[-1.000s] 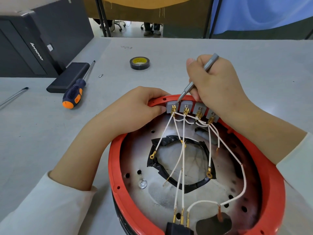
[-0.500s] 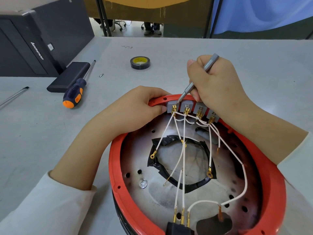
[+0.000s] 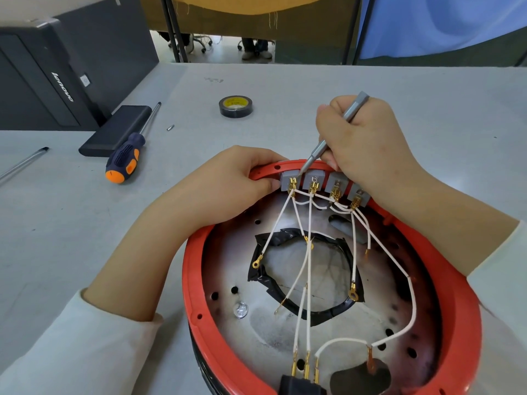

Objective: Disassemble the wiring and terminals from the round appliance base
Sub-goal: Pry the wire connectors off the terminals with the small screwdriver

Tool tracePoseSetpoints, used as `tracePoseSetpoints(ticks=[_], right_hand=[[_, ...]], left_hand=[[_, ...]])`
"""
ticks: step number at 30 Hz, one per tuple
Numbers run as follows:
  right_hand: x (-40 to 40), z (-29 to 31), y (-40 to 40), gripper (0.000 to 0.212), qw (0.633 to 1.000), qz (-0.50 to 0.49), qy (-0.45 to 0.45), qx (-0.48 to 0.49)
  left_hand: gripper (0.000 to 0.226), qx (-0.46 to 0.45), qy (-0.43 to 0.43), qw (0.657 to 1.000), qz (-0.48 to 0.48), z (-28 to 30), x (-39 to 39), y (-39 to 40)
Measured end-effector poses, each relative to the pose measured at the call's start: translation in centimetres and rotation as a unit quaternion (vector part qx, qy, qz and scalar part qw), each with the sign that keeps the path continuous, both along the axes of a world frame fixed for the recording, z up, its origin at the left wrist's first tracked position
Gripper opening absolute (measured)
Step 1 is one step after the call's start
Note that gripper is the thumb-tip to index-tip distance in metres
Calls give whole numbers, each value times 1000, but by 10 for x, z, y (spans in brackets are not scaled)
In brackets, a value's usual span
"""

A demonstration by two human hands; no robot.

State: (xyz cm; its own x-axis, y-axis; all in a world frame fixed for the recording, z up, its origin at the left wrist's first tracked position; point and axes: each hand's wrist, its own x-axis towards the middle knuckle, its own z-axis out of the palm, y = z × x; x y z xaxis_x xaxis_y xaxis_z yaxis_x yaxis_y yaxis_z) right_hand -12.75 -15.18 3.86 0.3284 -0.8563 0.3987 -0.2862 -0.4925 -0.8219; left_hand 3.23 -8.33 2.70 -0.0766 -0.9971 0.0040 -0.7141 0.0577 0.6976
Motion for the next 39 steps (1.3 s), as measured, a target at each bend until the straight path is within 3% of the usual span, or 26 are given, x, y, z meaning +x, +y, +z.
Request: tracePoseSetpoints(ticks=[13, 18, 26, 33, 39], right_hand=[[1, 2, -3, 41, 999, 14, -22, 39], [-5, 6, -3, 33, 992, -16, -96, 81], [18, 26, -17, 45, 989, 17, 55, 134], [37, 6, -17, 51, 997, 3, 47, 60], [37, 4, -19, 49, 997, 24, 42, 58]], left_hand=[[22, -2, -9, 1000, -5, 0, 0, 0], [23, -2, -6, 1000, -4, 0, 1, 0], [23, -6, 6, 1000, -4, -1, 1, 0], [23, -8, 5, 1000, -1, -1, 0, -1], [23, -6, 12, 1000, -2, -1, 0, -1]])
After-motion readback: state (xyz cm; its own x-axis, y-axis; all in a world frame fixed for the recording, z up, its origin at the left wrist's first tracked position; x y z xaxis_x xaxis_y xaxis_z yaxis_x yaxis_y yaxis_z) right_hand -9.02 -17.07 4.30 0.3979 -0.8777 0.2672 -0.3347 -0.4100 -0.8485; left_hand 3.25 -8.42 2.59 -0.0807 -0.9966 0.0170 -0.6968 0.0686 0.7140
